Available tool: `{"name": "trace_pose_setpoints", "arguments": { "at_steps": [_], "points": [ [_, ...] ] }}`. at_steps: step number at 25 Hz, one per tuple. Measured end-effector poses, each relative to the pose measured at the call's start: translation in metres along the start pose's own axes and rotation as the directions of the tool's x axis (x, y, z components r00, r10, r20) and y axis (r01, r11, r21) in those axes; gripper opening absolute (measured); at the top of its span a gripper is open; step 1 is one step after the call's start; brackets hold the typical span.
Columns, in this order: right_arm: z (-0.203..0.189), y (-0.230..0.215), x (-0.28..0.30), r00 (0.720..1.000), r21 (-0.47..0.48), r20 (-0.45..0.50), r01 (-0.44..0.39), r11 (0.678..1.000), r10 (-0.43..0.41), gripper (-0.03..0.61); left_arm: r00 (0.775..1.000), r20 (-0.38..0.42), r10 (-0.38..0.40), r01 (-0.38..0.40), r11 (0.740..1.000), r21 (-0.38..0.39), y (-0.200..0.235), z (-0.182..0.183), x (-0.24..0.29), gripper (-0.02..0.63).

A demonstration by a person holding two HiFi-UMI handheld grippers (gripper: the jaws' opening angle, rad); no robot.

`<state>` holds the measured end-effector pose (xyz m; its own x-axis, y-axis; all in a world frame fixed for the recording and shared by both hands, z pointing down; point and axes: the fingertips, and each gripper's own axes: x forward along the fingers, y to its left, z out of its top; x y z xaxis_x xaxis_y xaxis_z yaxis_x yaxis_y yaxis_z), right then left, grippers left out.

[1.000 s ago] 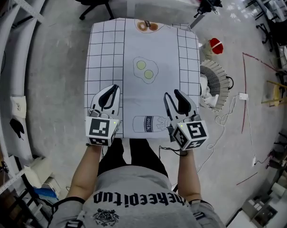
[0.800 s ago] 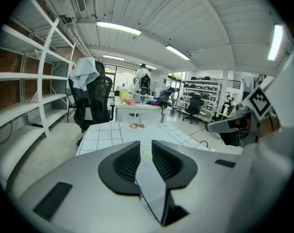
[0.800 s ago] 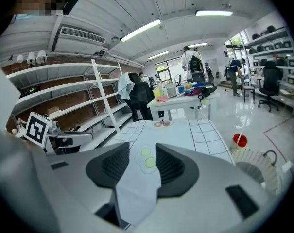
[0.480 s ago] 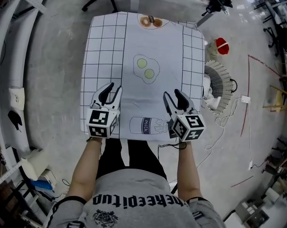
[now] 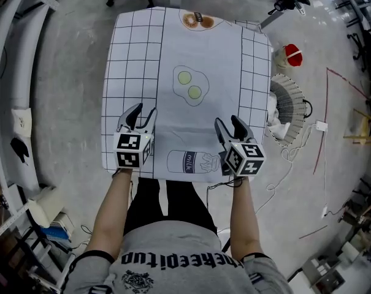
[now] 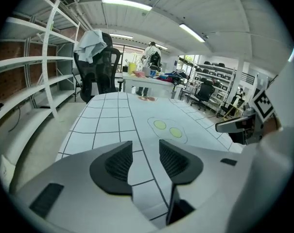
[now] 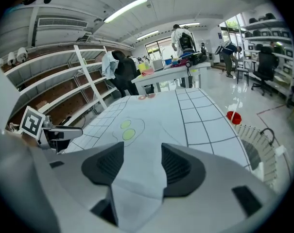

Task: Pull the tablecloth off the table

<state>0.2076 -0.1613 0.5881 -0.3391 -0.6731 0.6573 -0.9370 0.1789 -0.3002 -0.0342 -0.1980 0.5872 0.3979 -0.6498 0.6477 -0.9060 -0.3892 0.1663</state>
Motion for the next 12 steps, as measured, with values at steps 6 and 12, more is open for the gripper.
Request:
{"name": "trace_pose_setpoints", "arguments": {
  "at_steps": [6,12],
  "points": [
    [-0.017,-0.016,0.011,0.998,0.005,-0.053,0.026,1.0,-0.026,0.254,0.997,-0.049,0.056,-0.056,0.998,0.007,0.011,-0.014,0.017,0.196],
    [-0.024,-0.027,0.019,0.995,-0.001,-0.082,0.048,0.999,-0.048,0.258,0.987,-0.111,0.112,-0.114,0.993,-0.01,0.02,-0.034,0.026,0.215]
  ]
}}
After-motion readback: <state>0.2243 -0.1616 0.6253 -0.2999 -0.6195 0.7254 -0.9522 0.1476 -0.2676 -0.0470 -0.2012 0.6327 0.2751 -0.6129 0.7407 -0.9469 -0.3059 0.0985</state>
